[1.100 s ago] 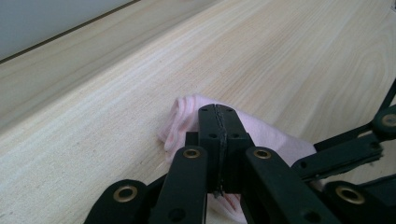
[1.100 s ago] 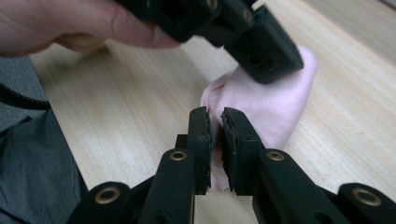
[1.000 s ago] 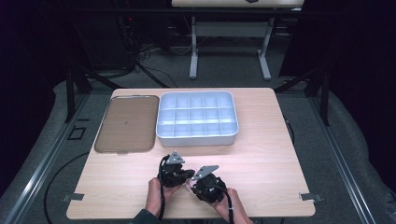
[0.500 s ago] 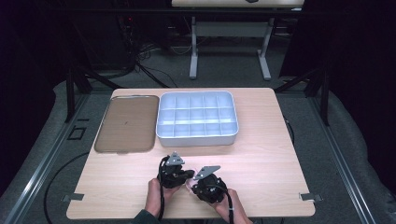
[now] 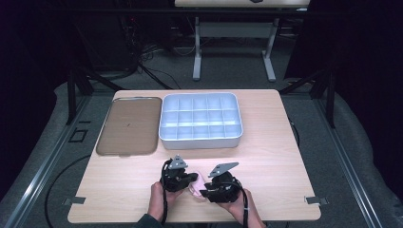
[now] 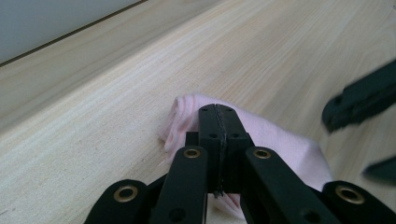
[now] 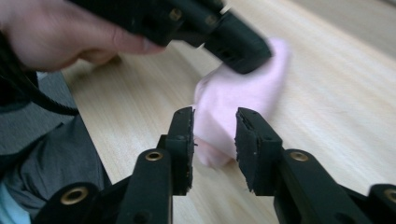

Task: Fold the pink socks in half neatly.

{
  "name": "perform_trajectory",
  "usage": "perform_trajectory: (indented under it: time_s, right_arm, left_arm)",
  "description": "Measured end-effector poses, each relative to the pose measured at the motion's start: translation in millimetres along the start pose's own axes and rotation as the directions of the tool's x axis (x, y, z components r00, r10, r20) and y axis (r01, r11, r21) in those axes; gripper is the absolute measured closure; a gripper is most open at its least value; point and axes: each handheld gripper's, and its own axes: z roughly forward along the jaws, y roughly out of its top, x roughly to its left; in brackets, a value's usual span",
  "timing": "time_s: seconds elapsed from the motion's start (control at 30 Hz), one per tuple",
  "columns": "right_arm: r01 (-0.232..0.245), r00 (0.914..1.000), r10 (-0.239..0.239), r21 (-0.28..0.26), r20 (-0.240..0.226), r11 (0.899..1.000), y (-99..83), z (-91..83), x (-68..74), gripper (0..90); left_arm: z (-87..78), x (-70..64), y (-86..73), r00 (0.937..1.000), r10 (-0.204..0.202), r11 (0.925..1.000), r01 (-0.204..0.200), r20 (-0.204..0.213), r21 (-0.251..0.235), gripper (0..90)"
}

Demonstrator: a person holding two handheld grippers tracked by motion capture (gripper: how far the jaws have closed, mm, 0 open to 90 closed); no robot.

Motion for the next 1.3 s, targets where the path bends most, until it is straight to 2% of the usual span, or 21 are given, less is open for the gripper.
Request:
perform_trajectory:
  time_s: [0.17,0.23,0.4,0.57,0.67,0.93,1.03,1.1,1.23,1.3]
  right_arm:
    - [-0.071,0.9975,0.071,-0.062,-0.002,0.996,5.8,-20.2,-18.7,60.6]
    - [-0.086,0.9963,0.086,-0.059,0.006,0.995,9.4,-21.3,-22.3,58.6]
    - [-0.105,0.9941,0.105,0.008,0.029,0.994,17.6,-2.7,-23.1,49.8]
    - [-0.109,0.9940,0.109,0.059,0.007,0.992,19.8,20.5,-20.4,45.4]
    - [-0.120,0.9927,0.120,0.069,0.004,0.990,18.8,31.6,-19.9,45.7]
    - [-0.135,0.9907,0.132,0.087,0.030,0.987,17.7,41.9,-19.9,45.1]
    - [-0.151,0.9885,0.150,0.107,0.023,0.983,17.0,43.1,-21.3,45.6]
    - [-0.157,0.9877,0.156,0.110,0.015,0.981,17.0,44.2,-22.4,47.2]
    - [-0.155,0.9875,0.157,0.120,-0.008,0.981,17.2,44.4,-23.2,52.2]
    - [-0.171,0.9843,0.175,0.126,-0.020,0.977,17.2,44.6,-24.8,52.8]
  left_arm:
    - [0.3,-1.0,-0.3,1.0000,-0.005,1.0000,0.005,-0.004,-0.004,89.8]
    - [0.2,-0.9,-0.6,1.0000,-0.006,1.0000,0.006,-0.005,-0.006,89.8]
    - [-0.1,0.0,-1.7,1.0000,-0.006,0.9999,0.006,0.000,-0.011,89.7]
    - [-0.2,0.7,-2.7,0.9998,-0.019,0.9996,0.019,0.005,-0.019,89.7]
    - [-0.4,1.1,-3.4,0.9996,-0.026,0.9994,0.027,0.008,-0.022,89.7]
    - [-1.6,2.6,-3.7,0.9998,-0.013,0.9998,0.013,0.012,-0.017,89.6]
    - [-2.3,2.3,-3.7,0.9999,-0.011,0.9998,0.011,0.009,-0.018,89.1]
    - [-3.7,1.9,-3.4,1.0000,-0.007,0.9997,0.007,-0.003,-0.021,85.7]
    - [-10.7,3.4,-4.3,1.0000,-0.001,0.9988,0.001,0.006,-0.048,69.9]
    - [-16.2,4.9,-5.7,0.9988,0.019,0.9989,-0.021,-0.046,-0.043,58.8]
